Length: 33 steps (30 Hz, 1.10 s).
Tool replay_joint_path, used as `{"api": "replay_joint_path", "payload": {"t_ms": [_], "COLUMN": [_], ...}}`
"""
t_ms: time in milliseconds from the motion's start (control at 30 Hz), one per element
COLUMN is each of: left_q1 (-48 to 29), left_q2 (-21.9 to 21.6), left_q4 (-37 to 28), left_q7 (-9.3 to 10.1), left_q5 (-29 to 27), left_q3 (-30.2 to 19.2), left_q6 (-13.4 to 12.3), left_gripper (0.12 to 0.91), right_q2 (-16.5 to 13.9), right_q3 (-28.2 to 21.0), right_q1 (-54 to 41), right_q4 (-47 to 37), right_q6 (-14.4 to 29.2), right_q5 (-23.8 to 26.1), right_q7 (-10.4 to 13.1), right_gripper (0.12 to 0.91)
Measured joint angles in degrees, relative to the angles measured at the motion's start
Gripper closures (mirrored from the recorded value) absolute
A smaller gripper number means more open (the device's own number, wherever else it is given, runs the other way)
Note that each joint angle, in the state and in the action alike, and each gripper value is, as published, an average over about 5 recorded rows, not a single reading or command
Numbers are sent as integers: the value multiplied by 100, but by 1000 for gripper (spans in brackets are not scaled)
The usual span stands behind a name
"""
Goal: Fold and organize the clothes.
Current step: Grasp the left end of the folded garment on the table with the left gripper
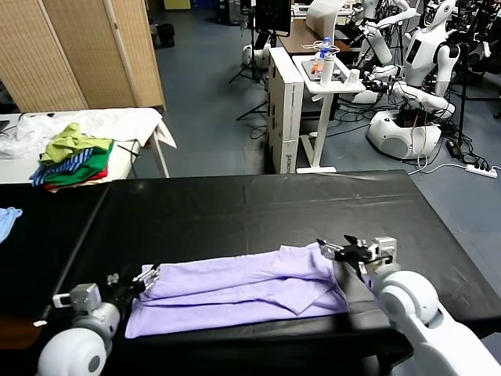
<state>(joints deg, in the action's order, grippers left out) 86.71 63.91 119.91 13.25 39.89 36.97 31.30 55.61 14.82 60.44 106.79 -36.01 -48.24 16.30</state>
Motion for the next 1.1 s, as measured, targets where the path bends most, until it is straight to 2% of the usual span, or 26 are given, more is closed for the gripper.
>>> {"api": "replay_joint_path", "payload": {"t_ms": [100,200,333,467,567,700,800,867,933,1067,1100], "left_q1": [-26,-48,-92,-169,-245,-367,-429,-428,-394,-254,-206], "left_q2": [8,22,42,80,102,90,68,61,61,77,89], "left_q4": [-81,-149,-237,-344,-435,-538,-554,-523,-460,-289,-242], "left_q7": [-39,-79,-113,-114,-134,-210,-250,-268,-274,-275,-276], "left_q5": [0,-4,-30,-124,-223,-308,-324,-341,-374,-458,-479], "left_q3": [-35,-71,-119,-167,-202,-257,-284,-287,-271,-177,-145], "left_q6": [-1,0,4,18,-10,-71,-64,-50,-42,-39,-42], "left_gripper": [195,316,554,787,878,884,884,878,831,614,538], "right_q2": [105,168,234,318,379,396,355,303,237,71,25], "right_q3": [-13,-9,28,98,163,214,234,253,279,355,380], "right_q1": [2,16,70,176,295,409,406,380,362,416,442], "right_q4": [-86,-134,-138,-75,12,106,162,216,284,474,530], "right_q6": [-2,-3,6,38,59,78,105,131,144,144,144], "right_q5": [31,54,110,260,390,411,348,301,241,91,58], "right_q7": [-2,-2,4,138,269,258,104,-6,-72,-101,-105], "right_gripper": [479,560,651,802,863,872,809,702,590,326,270]}}
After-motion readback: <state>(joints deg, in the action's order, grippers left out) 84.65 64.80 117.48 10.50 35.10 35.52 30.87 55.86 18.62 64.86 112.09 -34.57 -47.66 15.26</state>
